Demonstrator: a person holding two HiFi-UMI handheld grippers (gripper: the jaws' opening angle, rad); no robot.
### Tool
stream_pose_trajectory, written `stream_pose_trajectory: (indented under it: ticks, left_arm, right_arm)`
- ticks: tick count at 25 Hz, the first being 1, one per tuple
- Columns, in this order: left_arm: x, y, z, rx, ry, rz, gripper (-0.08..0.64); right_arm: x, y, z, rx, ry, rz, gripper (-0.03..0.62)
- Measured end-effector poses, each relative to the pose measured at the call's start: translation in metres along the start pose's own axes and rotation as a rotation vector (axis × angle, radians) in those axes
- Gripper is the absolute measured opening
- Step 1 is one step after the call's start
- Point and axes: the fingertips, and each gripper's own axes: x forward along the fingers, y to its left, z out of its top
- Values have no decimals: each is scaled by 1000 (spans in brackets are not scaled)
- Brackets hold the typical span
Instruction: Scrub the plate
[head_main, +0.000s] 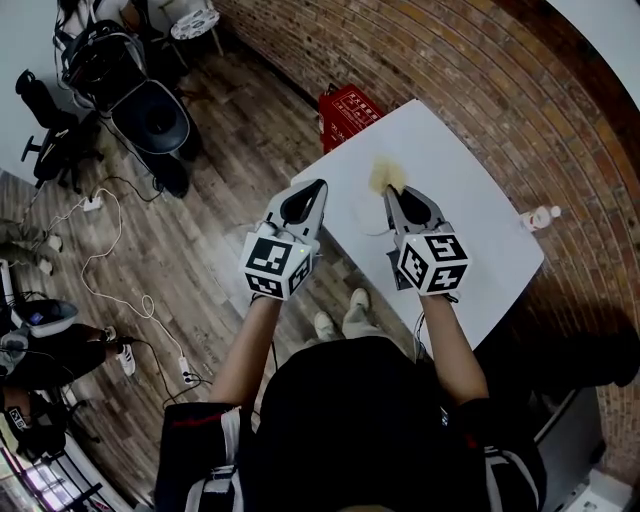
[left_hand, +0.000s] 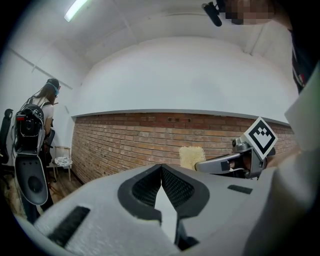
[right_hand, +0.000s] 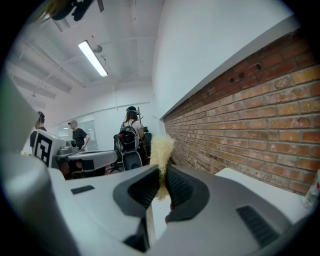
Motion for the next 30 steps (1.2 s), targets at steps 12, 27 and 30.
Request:
stream_pose_trajectory:
  ticks: [12,27,30]
  left_arm:
    - [44,-7,-53,2,101,-24,20]
    - [88,-9,-136,27,221,-67,20]
    - [92,-10,-155,29,244,-79,20]
  right_arm:
    - [12,-44,-45,36,108,-1,40]
    - [42,-87,-108,86,256,-18,40]
    - [46,-91,-125,98,280,-12,40]
